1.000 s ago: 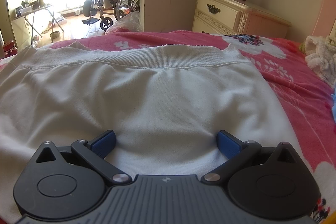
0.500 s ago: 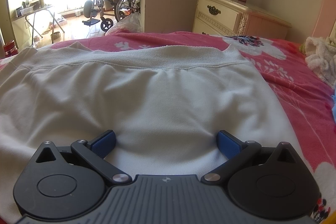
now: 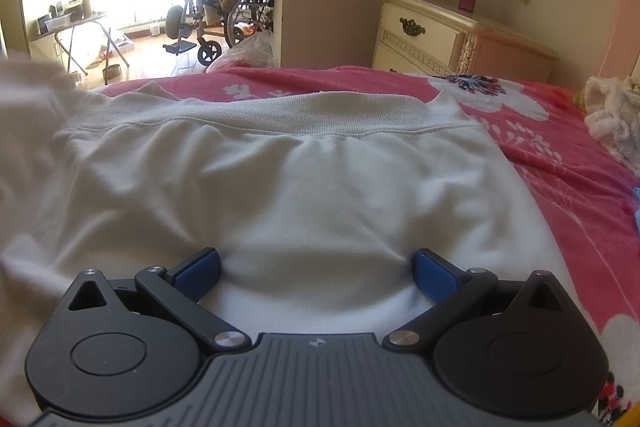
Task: Fold clothes
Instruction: 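Close the left gripper on the sweatshirt's side edge, then lift the held side edge over the sweatshirt with the left gripper, then open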
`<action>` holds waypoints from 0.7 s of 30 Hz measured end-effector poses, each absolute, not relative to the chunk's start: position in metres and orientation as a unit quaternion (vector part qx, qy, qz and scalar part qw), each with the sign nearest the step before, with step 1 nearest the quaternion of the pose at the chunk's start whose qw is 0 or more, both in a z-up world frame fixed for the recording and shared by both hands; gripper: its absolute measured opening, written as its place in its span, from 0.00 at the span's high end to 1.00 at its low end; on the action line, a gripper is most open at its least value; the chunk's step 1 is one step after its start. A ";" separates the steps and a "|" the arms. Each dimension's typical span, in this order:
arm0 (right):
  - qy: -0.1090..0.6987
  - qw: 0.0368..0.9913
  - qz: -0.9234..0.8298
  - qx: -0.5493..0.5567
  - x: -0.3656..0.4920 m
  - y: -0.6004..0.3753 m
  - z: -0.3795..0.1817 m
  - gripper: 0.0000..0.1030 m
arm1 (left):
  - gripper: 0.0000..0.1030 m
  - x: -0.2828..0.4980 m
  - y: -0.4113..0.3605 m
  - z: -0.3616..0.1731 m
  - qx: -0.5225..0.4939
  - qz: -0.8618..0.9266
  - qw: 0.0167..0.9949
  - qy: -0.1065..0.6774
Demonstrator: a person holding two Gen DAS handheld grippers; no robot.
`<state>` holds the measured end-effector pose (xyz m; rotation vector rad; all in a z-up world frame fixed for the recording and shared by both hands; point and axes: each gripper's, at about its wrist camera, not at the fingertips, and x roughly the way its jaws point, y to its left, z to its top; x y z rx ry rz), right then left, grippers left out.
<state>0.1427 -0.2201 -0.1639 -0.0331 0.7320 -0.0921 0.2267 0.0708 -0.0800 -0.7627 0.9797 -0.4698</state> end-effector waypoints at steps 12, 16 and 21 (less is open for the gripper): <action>0.340 0.940 -0.029 -0.019 0.139 -0.224 -0.166 0.00 | 0.90 0.274 -0.037 -0.078 -0.352 -0.336 0.742 0.461; 0.336 0.941 -0.021 -0.017 0.137 -0.227 -0.166 0.00 | 0.90 0.280 -0.065 -0.089 -0.348 -0.352 0.728 0.474; 0.332 0.943 -0.006 -0.015 0.129 -0.232 -0.162 0.00 | 0.90 0.282 -0.085 -0.102 -0.337 -0.360 0.718 0.491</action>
